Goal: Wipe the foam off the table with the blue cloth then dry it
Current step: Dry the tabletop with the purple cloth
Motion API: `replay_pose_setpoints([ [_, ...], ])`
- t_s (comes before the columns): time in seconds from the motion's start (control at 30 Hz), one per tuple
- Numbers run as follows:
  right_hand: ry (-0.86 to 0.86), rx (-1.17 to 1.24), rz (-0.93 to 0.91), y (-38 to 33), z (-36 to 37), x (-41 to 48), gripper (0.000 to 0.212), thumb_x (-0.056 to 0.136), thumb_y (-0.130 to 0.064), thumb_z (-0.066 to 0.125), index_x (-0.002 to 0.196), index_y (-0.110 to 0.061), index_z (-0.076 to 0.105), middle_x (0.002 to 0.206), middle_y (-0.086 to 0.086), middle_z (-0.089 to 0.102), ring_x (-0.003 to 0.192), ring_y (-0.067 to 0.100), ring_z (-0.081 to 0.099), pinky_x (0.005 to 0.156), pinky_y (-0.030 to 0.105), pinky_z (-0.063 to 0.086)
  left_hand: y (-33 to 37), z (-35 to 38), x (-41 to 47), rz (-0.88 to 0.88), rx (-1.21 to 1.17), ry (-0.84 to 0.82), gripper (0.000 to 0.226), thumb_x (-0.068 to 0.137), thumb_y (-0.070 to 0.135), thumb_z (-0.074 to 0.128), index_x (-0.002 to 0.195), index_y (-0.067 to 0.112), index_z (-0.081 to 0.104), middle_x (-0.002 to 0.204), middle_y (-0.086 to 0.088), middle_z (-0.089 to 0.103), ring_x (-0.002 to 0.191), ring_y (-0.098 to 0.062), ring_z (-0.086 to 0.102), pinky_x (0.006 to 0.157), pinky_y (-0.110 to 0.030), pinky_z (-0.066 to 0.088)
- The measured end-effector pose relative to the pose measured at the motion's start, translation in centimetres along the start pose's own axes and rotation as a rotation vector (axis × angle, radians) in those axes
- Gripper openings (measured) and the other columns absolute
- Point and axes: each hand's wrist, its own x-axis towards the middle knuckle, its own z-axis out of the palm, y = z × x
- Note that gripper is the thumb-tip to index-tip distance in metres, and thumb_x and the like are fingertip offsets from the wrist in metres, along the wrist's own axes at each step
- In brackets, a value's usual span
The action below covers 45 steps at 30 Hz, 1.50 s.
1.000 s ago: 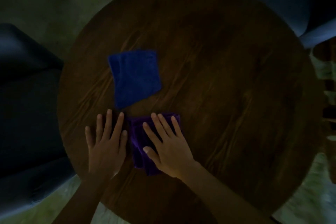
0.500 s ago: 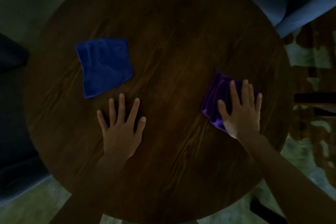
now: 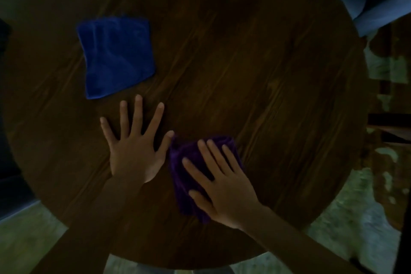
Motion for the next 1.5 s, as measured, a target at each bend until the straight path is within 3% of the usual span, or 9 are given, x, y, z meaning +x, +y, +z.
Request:
replay_pose_setpoints([
  [0.17,-0.050,-0.088,-0.244,8.4,-0.9,-3.3,0.081,0.098,-0.069,0.033,0.166,-0.028,0.014,0.172,0.016,0.006,0.159,0.033,0.006,0.127,0.050,0.003,0.4,-0.2,0.0,-0.004,-0.009,0.009,0.069,0.097,0.075,0.012,0.160,0.049,-0.004,0.172,0.001,-0.012,0.157,-0.028,-0.017,0.120,-0.068,-0.007],
  [0.3,0.005,-0.057,0.253,16.0,-3.1,-0.1,0.079,0.100,-0.068,0.026,0.166,-0.027,0.012,0.172,0.017,0.009,0.159,0.036,0.011,0.128,0.051,0.006,0.5,-0.2,0.1,-0.011,0.005,0.015,0.068,0.098,0.074,0.011,0.160,0.049,-0.004,0.171,0.002,-0.013,0.157,-0.028,-0.016,0.120,-0.070,-0.004],
  [0.47,0.141,0.046,0.796,9.6,-2.4,3.0,0.070,0.105,-0.060,0.019,0.166,-0.027,0.014,0.172,0.018,0.011,0.159,0.036,0.011,0.127,0.056,0.011,0.3,-0.1,0.1,-0.007,0.002,0.025,0.068,0.099,0.074,0.013,0.160,0.049,-0.004,0.172,0.001,-0.011,0.157,-0.029,-0.013,0.119,-0.071,-0.001],
  [0.53,0.149,0.089,0.707,4.7,-1.6,2.2,0.069,0.105,-0.060,0.022,0.166,-0.028,0.015,0.172,0.018,0.011,0.159,0.037,0.010,0.126,0.057,0.012,0.2,0.0,0.1,-0.007,0.000,0.030,0.068,0.099,0.074,0.013,0.159,0.049,-0.005,0.172,0.002,-0.012,0.157,-0.029,-0.013,0.120,-0.070,-0.002],
  [0.67,0.004,0.084,0.007,-1.4,0.6,-3.3,0.068,0.105,-0.060,0.026,0.166,-0.032,0.016,0.172,0.016,0.001,0.159,0.035,0.006,0.125,0.056,0.011,0.0,0.4,0.0,-0.001,-0.002,0.046,0.068,0.099,0.074,0.015,0.159,0.050,-0.005,0.172,0.002,-0.010,0.157,-0.028,-0.013,0.120,-0.070,-0.001],
  [0.83,-0.100,-0.027,-0.505,7.7,-1.2,-2.2,0.068,0.101,-0.062,0.036,0.163,-0.037,0.023,0.173,0.014,0.007,0.159,0.034,0.006,0.127,0.053,0.003,0.3,0.1,0.1,0.003,-0.004,0.042,0.068,0.099,0.074,0.015,0.160,0.049,-0.004,0.172,0.001,-0.008,0.157,-0.030,-0.011,0.120,-0.070,-0.001],
  [1.17,0.124,0.068,0.772,16.1,-5.3,10.9,0.069,0.102,-0.064,0.013,0.165,-0.038,0.006,0.173,0.011,0.004,0.160,0.033,0.004,0.127,0.056,0.006,0.4,-0.5,0.1,0.001,0.004,0.004,0.070,0.097,0.075,0.010,0.159,0.049,-0.008,0.172,0.000,-0.013,0.157,-0.028,-0.016,0.120,-0.071,0.000],
  [1.37,0.053,0.033,0.181,7.8,-3.4,7.5,0.079,0.097,-0.076,0.024,0.165,-0.037,0.013,0.172,0.013,0.011,0.159,0.036,0.010,0.126,0.058,0.012,0.6,-0.4,-0.2,-0.002,0.019,-0.020,0.071,0.095,0.077,0.007,0.158,0.050,-0.013,0.171,0.001,-0.015,0.156,-0.028,-0.018,0.120,-0.070,-0.001],
  [1.5,-0.024,-0.016,0.049,8.1,-1.4,0.6,0.085,0.094,-0.083,0.028,0.165,-0.040,0.012,0.173,0.011,0.009,0.159,0.034,0.013,0.124,0.055,0.010,0.5,-0.5,0.5,0.014,0.016,-0.022,0.070,0.097,0.076,0.010,0.159,0.049,-0.008,0.172,0.000,-0.012,0.157,-0.029,-0.015,0.119,-0.071,0.003],
])
